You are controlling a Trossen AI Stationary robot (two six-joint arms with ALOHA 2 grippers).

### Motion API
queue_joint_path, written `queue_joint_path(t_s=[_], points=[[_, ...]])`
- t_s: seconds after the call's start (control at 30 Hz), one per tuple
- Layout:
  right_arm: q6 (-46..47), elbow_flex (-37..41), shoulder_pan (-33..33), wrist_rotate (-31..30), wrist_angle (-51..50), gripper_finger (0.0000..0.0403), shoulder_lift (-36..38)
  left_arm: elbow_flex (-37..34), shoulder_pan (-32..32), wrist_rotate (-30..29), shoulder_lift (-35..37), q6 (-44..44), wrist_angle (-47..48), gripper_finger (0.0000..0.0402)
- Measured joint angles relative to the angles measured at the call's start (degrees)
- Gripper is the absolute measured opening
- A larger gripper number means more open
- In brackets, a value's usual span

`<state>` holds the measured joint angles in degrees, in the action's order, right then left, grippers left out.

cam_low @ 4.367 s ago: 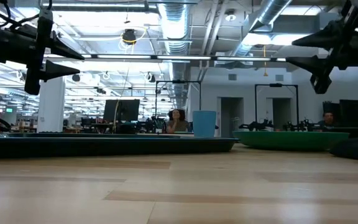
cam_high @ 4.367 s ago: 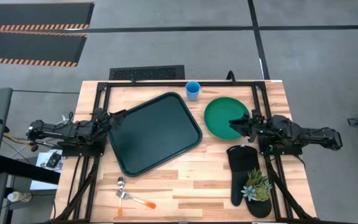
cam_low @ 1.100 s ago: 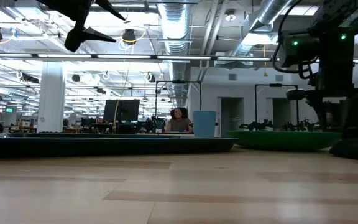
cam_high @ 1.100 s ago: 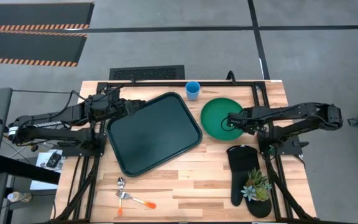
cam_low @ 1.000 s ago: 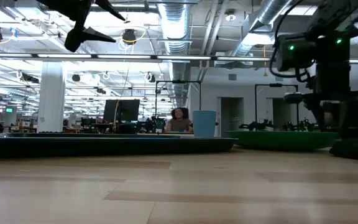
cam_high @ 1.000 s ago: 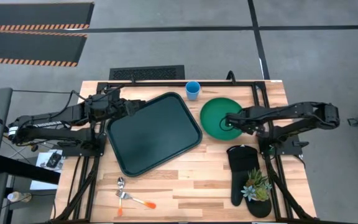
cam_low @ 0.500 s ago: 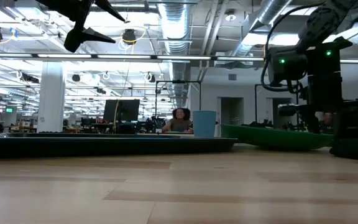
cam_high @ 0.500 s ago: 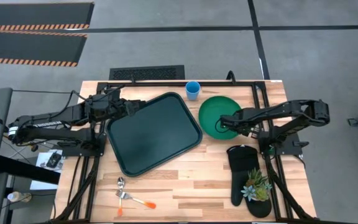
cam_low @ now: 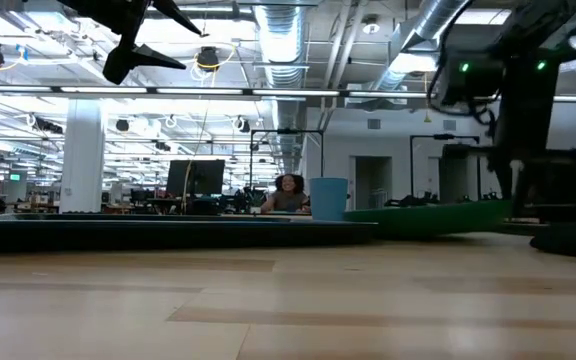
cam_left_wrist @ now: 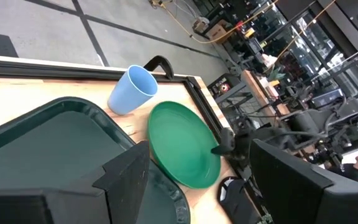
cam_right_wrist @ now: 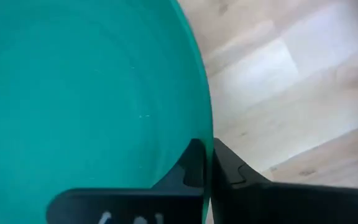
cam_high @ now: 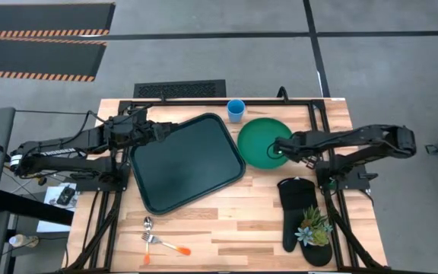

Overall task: Pick and place plate/cup/fork/spoon on tray
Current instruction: Put the green plate on the bottom left of the black tray

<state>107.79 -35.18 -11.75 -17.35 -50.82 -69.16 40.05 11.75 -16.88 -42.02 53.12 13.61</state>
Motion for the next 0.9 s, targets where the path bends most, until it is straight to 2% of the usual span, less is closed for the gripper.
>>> queue_joint_path(t_s=[0.23, 0.47, 0.67, 0.8, 0.9], points=[[0.95, 0.00, 0.13, -6.88, -3.04, 0.0003, 10.50, 0.00, 0.00, 0.02, 0.00, 0.13, 0.31, 0.0260], [-8.17, -5.88, 3.21, -11.01, 1.56, 0.0003, 13.14, -0.02, 0.00, -0.35, 0.00, 0.20, 0.90, 0.0261], [-16.07, -11.46, 10.14, -11.13, 11.31, 0.0003, 8.40, -0.02, -0.02, -0.35, 0.01, 1.18, 1.12, 0.0261], [-18.13, -13.92, 14.79, -10.84, 17.08, 0.0003, 2.12, -0.02, -0.04, -0.36, 0.02, 1.18, 1.36, 0.0261], [-20.34, -15.59, 15.08, -9.04, 20.73, 0.0003, -3.88, -0.02, -0.04, -0.40, 0.00, 1.25, 1.63, 0.0261]])
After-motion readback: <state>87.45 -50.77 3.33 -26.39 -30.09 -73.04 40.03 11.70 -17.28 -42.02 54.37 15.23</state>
